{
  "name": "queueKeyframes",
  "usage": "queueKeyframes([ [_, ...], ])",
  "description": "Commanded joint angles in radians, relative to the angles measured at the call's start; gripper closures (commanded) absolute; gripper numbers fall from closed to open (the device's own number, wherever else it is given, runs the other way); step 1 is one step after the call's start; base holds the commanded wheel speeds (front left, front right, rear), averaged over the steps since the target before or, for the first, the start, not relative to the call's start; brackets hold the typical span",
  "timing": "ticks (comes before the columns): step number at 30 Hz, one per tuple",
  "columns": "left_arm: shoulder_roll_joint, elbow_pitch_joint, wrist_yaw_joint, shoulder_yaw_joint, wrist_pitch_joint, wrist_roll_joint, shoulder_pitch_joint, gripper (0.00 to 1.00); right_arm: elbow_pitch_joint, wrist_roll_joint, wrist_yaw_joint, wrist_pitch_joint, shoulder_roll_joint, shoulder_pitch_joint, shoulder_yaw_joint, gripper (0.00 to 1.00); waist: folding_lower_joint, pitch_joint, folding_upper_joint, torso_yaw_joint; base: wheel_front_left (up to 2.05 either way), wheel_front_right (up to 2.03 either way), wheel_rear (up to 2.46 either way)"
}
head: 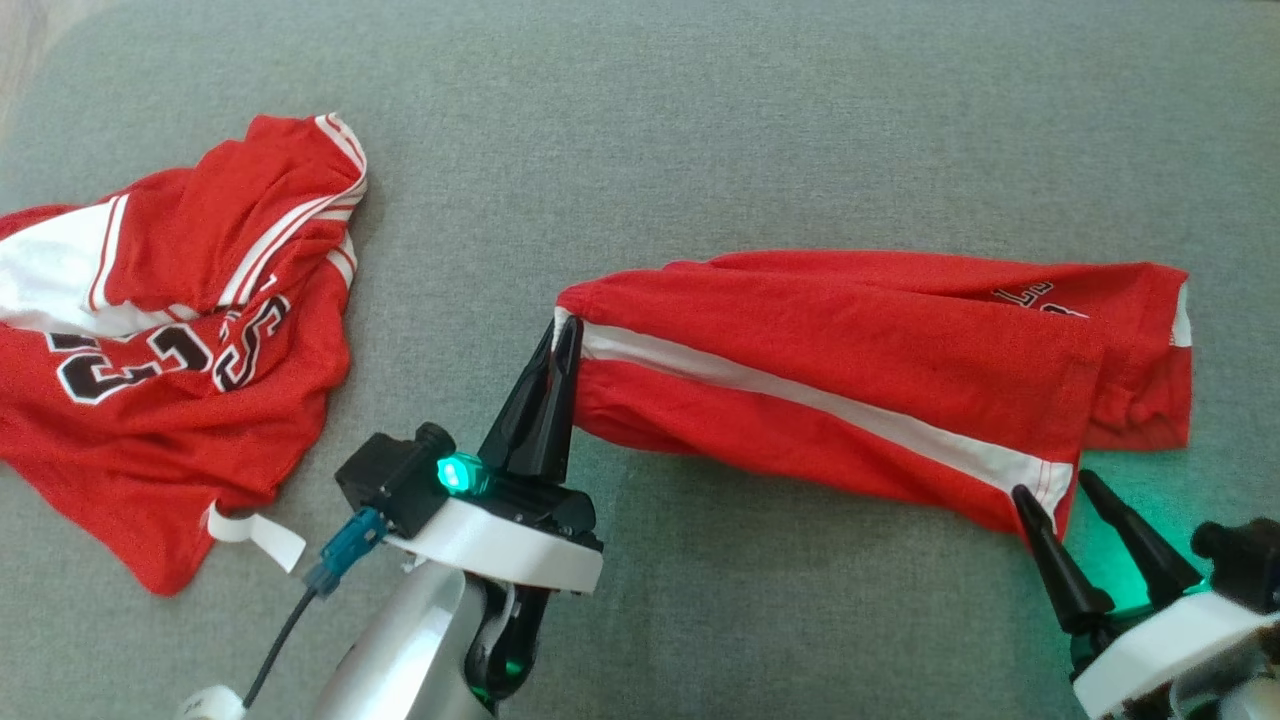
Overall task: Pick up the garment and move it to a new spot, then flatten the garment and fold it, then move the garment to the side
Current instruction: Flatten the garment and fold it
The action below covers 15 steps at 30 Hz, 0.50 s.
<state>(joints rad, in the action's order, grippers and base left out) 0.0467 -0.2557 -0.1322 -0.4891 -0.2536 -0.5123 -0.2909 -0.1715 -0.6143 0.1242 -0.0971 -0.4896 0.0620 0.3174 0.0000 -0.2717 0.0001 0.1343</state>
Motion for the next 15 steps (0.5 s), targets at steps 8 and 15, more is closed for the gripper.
queueKeyframes([
  [8, 0.004, 0.041, 0.002, 0.031, -0.008, 0.001, -0.025, 1.00, 0.108, -0.014, 0.007, -0.030, 0.025, 0.068, -0.071, 0.00, 0.0000, -0.008, -0.0001, 0.009, 0.00, 0.00, 0.00],
  [15, 0.004, 0.041, 0.002, 0.027, -0.008, -0.006, -0.026, 1.00, 0.136, -0.167, 0.007, 0.001, 0.047, 0.081, -0.065, 0.00, 0.0000, -0.009, -0.0001, 0.015, 0.00, 0.00, 0.00],
])
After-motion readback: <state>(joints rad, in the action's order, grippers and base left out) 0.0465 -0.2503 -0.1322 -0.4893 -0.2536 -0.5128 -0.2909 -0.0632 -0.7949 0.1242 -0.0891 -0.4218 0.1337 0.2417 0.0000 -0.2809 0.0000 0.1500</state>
